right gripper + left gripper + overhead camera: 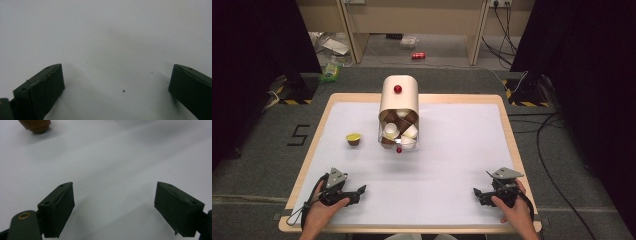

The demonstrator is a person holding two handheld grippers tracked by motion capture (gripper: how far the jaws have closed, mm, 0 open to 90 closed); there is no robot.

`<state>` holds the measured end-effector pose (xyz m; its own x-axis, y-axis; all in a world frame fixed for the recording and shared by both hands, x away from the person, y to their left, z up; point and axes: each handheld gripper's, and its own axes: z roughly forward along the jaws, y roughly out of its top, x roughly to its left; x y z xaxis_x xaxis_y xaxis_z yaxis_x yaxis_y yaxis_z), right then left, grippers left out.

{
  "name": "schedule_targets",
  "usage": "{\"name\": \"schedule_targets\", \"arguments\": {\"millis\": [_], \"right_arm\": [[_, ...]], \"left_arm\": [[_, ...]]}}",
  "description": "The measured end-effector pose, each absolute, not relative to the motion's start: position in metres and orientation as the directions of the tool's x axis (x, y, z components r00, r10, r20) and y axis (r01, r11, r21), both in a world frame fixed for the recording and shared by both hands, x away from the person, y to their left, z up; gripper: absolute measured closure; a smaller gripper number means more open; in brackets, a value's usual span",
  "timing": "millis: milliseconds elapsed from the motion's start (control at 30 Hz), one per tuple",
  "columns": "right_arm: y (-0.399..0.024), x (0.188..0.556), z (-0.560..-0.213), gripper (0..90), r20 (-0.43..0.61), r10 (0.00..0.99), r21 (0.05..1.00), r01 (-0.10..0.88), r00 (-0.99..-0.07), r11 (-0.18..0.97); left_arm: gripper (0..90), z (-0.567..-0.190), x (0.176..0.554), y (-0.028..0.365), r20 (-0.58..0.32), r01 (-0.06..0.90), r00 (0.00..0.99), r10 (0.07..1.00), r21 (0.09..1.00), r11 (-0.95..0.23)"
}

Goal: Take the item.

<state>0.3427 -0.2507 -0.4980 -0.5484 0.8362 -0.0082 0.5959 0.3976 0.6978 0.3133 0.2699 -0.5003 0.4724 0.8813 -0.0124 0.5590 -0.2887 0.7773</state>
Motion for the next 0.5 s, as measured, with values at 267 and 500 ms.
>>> {"name": "schedule_targets", "arguments": {"millis": [267, 500], "right_arm": [[-0.251, 0.343, -0.498, 0.4, -0.011, 0.835, 0.699, 0.593, -0.551, 0.401], [-0.251, 0.343, -0.498, 0.4, -0.006, 0.837, 0.698, 0.597, -0.547, 0.395]], "left_arm": [[16.0, -0.502, 0.303, 0.264, 0.012, 0.560, 0.489, 0.872, 0.762, -0.324], [15.6, -0.505, 0.296, 0.265, 0.005, 0.559, 0.477, 0.879, 0.770, -0.307]]}}
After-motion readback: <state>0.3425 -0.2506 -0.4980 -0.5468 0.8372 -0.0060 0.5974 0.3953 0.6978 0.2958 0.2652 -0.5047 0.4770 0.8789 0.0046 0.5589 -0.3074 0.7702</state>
